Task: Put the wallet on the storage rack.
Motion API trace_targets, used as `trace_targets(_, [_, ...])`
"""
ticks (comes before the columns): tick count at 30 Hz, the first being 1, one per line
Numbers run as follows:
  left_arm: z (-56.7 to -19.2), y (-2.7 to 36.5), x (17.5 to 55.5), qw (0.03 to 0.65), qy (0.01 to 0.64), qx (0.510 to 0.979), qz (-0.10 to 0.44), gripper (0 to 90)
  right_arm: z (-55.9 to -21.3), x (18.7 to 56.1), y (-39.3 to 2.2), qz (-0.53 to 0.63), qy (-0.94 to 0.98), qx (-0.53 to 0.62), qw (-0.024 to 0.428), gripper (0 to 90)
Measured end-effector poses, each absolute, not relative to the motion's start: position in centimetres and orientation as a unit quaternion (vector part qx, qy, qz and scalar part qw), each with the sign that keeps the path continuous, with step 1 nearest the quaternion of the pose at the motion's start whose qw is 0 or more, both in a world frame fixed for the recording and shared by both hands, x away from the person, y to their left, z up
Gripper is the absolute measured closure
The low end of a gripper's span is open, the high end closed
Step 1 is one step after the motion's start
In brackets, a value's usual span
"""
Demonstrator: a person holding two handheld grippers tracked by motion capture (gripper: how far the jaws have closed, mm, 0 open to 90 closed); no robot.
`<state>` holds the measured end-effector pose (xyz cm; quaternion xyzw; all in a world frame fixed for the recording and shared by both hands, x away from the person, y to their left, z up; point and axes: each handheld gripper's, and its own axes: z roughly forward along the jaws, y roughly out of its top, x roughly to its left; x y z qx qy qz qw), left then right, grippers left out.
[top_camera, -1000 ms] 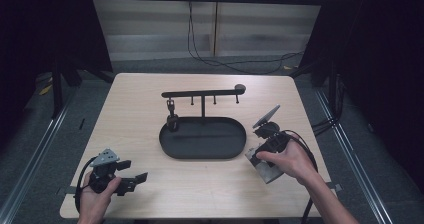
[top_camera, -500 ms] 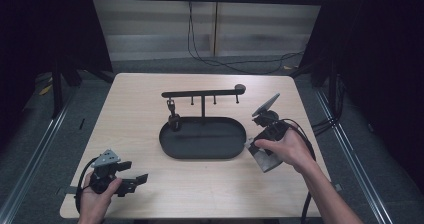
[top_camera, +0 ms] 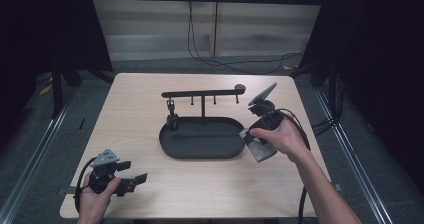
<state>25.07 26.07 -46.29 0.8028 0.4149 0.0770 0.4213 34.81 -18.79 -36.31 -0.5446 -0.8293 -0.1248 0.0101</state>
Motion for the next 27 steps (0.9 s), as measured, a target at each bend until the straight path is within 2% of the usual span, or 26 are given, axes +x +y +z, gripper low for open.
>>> trace_targets(10, [-46.3,26.1,25.1,0.422,0.412,0.804,0.076,18.5,-36.3,36.7,-18.1,-0.139,-0.818,-0.557,0.022,35.4])
trace_targets(17, [-46.2,26.0,25.1,0.423,0.411,0.804,0.074,18.5,-36.4,37.6,-18.1,-0.171,-0.799,-0.577,0.007,35.5])
trace_targets(27, [-46.2,26.0,25.1,0.425,0.413,0.802,0.076,18.5,-37.3,38.5,-18.5,-0.235,-0.760,-0.605,0.034,35.5])
